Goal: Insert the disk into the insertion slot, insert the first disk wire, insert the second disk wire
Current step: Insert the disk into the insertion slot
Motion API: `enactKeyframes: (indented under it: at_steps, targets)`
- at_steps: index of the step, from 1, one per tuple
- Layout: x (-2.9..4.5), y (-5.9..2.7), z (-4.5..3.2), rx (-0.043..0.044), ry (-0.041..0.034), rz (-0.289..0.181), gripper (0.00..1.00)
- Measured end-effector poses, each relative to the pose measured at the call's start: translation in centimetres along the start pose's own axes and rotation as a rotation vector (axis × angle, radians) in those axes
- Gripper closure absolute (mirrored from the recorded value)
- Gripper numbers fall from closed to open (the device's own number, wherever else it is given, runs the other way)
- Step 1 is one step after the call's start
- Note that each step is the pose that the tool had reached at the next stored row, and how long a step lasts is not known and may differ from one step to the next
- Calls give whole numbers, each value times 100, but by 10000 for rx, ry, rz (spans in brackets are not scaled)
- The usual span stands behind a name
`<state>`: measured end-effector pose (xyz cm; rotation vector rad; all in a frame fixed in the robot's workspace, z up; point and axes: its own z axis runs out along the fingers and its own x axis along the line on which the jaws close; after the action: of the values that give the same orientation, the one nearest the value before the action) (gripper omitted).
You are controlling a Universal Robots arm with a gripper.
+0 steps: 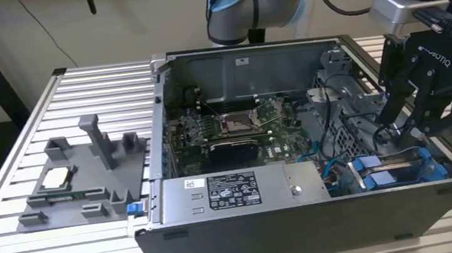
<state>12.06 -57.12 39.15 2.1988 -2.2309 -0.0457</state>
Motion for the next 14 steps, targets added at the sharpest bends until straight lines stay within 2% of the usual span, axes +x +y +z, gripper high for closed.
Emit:
enactKeyframes:
  at_steps: [4, 11, 14]
  targets:
    - [-48, 1, -19, 0, 1, -1, 53]
    - [-72, 2, -87, -5, -3, 0, 53]
    - [-139, 3, -84, 6, 3, -1, 53]
